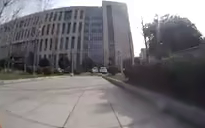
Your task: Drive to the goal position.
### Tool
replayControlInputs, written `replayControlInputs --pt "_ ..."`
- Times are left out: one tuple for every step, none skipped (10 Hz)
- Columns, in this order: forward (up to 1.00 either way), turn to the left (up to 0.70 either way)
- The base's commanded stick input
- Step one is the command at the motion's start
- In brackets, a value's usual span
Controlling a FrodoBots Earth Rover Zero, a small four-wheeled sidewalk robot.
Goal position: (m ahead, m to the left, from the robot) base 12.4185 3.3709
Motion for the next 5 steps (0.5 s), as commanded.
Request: replayControlInputs --pt "1.0 0.0" --pt "1.0 0.4" --pt "1.0 0.4" --pt "1.0 0.39" --pt "1.0 0.0"
